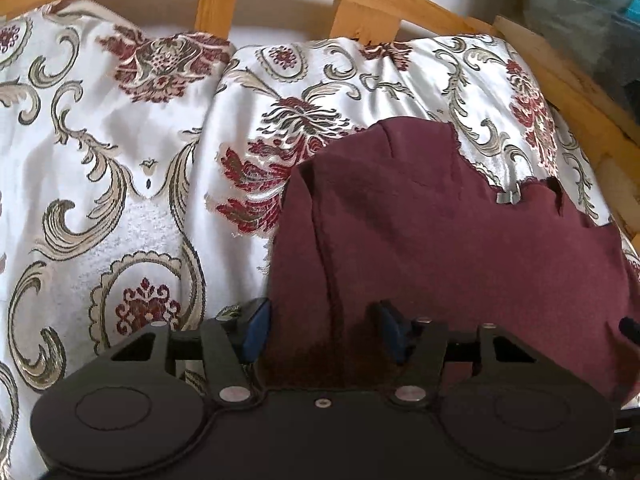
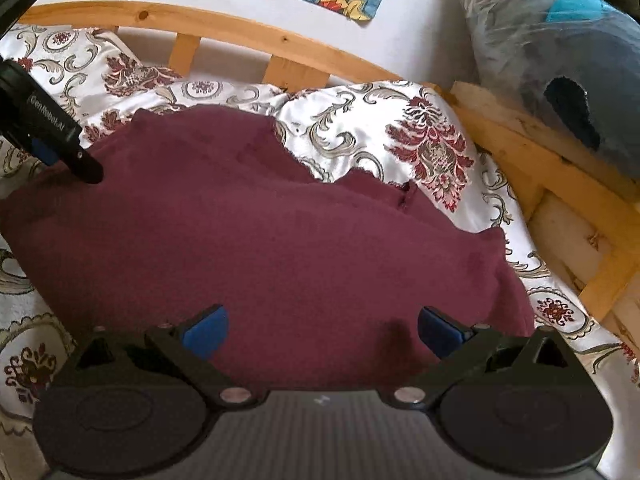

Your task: Fold small clothes

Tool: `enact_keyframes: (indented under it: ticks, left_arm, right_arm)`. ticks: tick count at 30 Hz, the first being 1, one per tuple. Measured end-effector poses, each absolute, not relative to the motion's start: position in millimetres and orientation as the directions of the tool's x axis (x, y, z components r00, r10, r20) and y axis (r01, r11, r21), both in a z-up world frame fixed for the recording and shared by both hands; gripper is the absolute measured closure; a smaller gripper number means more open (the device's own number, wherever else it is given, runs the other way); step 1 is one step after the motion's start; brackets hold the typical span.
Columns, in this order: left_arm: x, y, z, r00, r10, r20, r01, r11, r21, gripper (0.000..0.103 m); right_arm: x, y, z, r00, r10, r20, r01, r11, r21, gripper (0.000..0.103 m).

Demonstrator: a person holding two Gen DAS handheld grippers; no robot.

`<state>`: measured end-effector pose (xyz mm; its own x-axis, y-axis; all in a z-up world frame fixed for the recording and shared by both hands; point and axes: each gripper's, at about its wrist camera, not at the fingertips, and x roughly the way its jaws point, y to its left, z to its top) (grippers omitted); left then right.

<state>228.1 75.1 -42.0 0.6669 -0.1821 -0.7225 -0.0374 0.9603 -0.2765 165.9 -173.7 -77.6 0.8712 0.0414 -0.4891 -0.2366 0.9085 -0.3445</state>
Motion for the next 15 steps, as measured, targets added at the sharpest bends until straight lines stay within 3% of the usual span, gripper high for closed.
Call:
enact_keyframes:
  ticks: [5, 11, 15]
  left_arm:
    - [233, 68, -40, 0.648, -0.152, -0.746, -0.061, 0.966, -0.249, 0.043]
    - [227, 61, -29, 0.68, -0.126, -0.722, -0.089, 0.964, -0.252, 0.082]
    - [226, 53, -17, 0.689, -0.085, -0.72, -0.113, 0.968, -0.223, 0.09]
  right_arm:
    - [164, -173, -79, 0.873, 0.041, -0.486, -0.239, 0.905, -0.353, 0.0]
    - [165, -174, -79, 0.868, 0.048, -0.494, -0.242, 0.909, -0.338, 0.0]
    - [166, -176, -78, 0.864, 0.053, -0.501, -0.244, 0.914, -0.324, 0.0]
